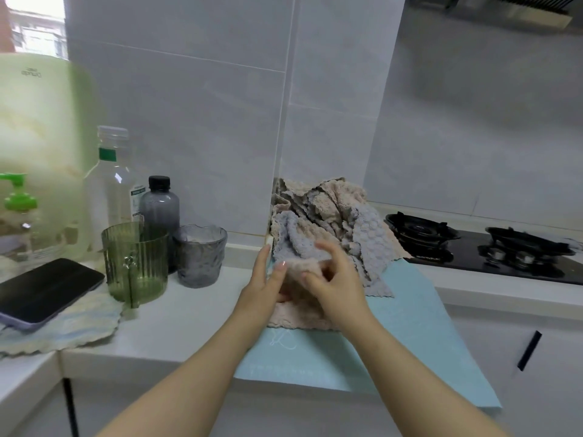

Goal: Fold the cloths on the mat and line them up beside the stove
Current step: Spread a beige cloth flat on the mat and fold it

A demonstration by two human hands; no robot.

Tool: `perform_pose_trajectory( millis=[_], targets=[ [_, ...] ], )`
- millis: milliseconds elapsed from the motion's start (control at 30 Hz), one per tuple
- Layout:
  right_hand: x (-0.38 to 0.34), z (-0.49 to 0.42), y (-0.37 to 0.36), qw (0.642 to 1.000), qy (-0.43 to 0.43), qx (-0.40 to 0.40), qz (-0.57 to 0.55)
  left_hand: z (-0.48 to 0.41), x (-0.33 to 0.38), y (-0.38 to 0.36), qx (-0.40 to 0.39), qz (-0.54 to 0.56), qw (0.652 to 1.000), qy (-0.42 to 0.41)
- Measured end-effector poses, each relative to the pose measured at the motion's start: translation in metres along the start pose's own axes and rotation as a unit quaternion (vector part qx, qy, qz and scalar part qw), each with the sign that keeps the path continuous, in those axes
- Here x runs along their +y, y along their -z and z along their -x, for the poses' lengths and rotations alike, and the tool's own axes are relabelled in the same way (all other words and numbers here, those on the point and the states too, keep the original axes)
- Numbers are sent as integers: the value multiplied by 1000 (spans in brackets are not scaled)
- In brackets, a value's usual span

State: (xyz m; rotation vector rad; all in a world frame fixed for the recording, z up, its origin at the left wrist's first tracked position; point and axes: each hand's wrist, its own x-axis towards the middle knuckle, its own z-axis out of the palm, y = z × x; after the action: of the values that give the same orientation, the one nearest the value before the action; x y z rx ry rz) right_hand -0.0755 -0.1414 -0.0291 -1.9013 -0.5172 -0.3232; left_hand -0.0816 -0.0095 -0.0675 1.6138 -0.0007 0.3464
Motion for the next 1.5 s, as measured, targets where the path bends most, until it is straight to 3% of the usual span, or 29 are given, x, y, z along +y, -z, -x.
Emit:
perform_pose_trajectory(
  millis=[67, 167, 267, 400, 533, 700, 800, 867, 933, 1000, 1233, 1500],
  targets=[
    [7, 8, -2, 998, -8, -62, 4, 1, 1, 1, -11, -6, 1000, -8],
    [14, 11, 7, 1000, -1, -20, 15, 2, 2, 0, -25, -52, 998, 14],
    [32, 10, 19, 990, -13, 38, 133, 2, 1, 0, -15, -110, 994, 26],
    [57, 14, 20, 967, -42, -21, 250, 2, -1, -3, 4, -213, 977, 23],
    [59, 14, 20, 968, -27, -16, 248, 2, -2, -2, 72, -296, 952, 22],
    [56, 14, 20, 965, -41, -51, 255, 3, -1, -5, 87, -344, 934, 37],
    [50, 17, 20, 957, -33, -67, 279, 5, -1, -6, 112, -401, 909, -30],
    [49, 17, 19, 940, -25, -104, 324, 8, -2, -9, 51, -467, 873, -129],
    [49, 16, 18, 922, -30, -144, 358, 10, -2, -14, -46, -513, 842, -160],
    [49, 16, 18, 918, -43, -162, 360, 10, -3, -16, -85, -535, 832, -115],
    [43, 15, 19, 928, -86, -171, 319, 10, -5, -18, -46, -593, 802, -47],
    [46, -1, 23, 963, -177, -59, 195, -1, 6, -8, -38, -566, 823, -34]
  ],
)
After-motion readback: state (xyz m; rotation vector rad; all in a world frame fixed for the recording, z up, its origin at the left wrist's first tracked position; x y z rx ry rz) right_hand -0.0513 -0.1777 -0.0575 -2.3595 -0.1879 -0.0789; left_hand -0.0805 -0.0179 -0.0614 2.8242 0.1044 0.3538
